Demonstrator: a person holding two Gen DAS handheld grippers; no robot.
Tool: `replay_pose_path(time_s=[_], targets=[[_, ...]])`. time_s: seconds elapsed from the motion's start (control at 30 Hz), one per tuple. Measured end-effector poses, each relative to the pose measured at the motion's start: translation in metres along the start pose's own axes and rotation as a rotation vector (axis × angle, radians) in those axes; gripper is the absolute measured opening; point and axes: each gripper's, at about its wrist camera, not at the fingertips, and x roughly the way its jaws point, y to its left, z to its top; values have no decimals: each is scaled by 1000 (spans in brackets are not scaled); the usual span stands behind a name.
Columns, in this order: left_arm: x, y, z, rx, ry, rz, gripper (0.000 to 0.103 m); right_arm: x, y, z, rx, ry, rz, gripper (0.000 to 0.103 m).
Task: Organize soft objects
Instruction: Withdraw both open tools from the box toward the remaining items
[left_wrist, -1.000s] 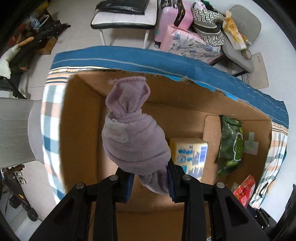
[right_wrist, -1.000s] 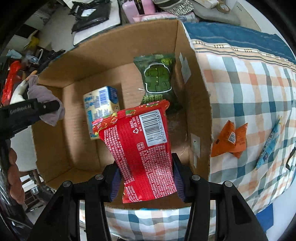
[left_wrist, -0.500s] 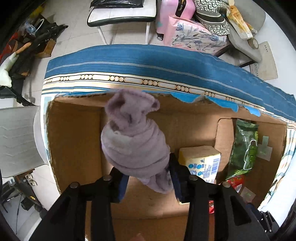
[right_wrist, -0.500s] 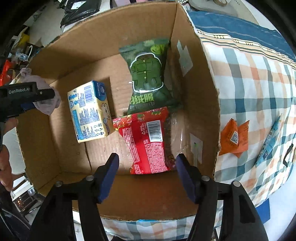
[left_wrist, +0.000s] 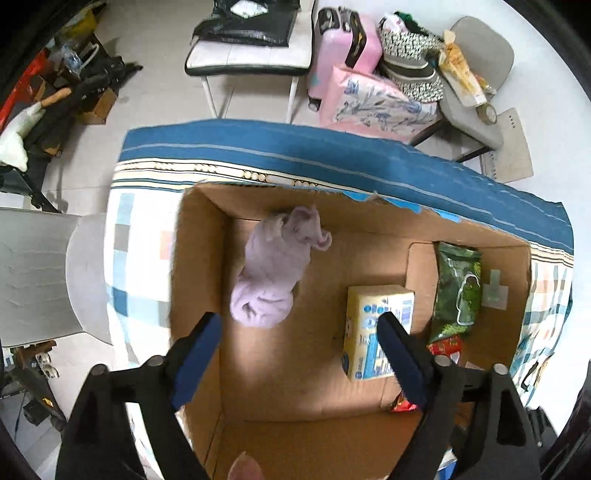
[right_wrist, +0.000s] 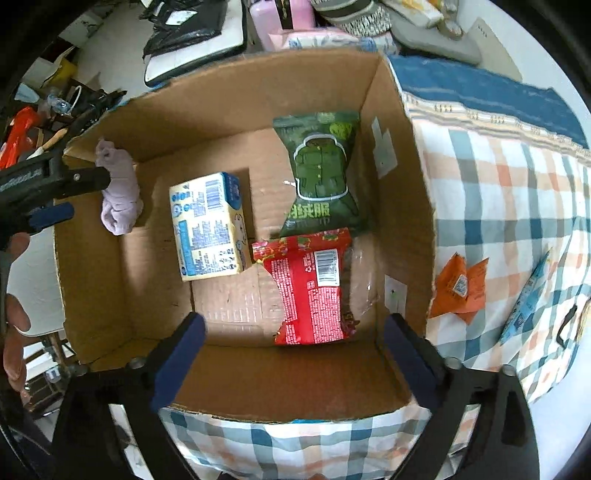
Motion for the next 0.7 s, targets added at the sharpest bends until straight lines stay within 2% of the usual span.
replay_pose_path(time_s=[0.03,0.2,0.27,0.5,0.7], targets=[[-6,0,-6,5,-16,-2,95,-3,1,-1,-5,-9,-1,103],[-30,-1,-41,34,-91,9,96,-17,7,-11,-36,-50,-21,103],[-41,-1,-57,44,-126,5,101,-23,8,-17,-42,-65,-21,103],[-73,-4,-104,83,-214,16,101,-48,9,-47,-66,-138,-21,103],[-96,-6,-143,90,-282,54,101,-74,6,-77,-81,-200,-8,103]])
